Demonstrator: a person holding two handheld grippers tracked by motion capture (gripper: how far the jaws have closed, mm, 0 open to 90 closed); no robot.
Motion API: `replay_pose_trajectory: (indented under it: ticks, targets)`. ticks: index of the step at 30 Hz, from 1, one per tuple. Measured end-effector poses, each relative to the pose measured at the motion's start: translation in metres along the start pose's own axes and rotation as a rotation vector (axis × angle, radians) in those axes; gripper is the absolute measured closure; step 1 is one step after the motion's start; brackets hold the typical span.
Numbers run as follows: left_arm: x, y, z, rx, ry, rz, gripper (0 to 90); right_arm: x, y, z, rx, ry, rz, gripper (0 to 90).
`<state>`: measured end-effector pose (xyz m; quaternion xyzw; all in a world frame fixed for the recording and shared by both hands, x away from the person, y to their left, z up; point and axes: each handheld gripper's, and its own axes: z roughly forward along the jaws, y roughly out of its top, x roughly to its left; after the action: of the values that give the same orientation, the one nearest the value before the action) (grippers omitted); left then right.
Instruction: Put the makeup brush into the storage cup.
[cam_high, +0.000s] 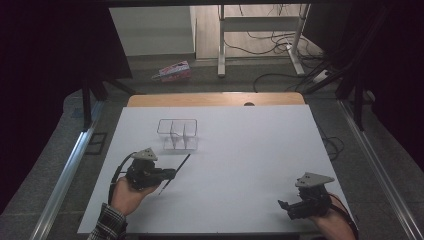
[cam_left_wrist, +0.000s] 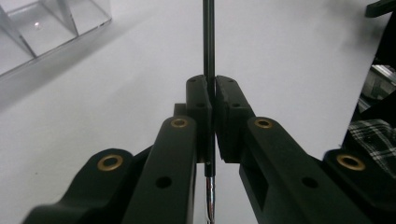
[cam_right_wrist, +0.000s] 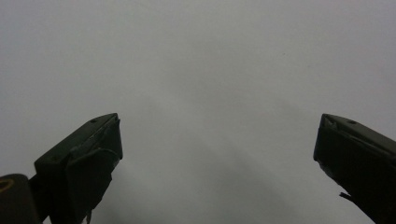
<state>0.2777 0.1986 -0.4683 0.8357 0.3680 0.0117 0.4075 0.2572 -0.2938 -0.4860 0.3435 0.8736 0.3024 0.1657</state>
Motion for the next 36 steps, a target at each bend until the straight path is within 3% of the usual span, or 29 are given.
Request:
replay_pose_trajectory:
  ticks: [7,15,21,28,36]
  targets:
    - [-0.008,-0.004,-0.005,-0.057,-0.005,0.016,86.1,0.0,0.001,-0.001,-0.012,0.001,-0.007,0.8]
    - [-0.02,-0.008,-0.009,-0.108,0.011,0.07,86.1,0.001,0.001,-0.001,-0.016,0.002,-0.013,0.5]
    - [-0.031,-0.008,-0.009,-0.104,0.021,0.12,86.1,0.001,0.001,-0.001,-0.023,-0.001,-0.015,0.5]
    - [-0.032,-0.007,-0.003,-0.075,0.005,0.132,86.1,0.004,0.004,-0.002,-0.024,-0.006,-0.02,0.2]
    - [-0.036,-0.004,0.001,-0.059,-0.018,0.15,86.1,0.014,0.015,-0.001,-0.024,-0.013,-0.07,0.0]
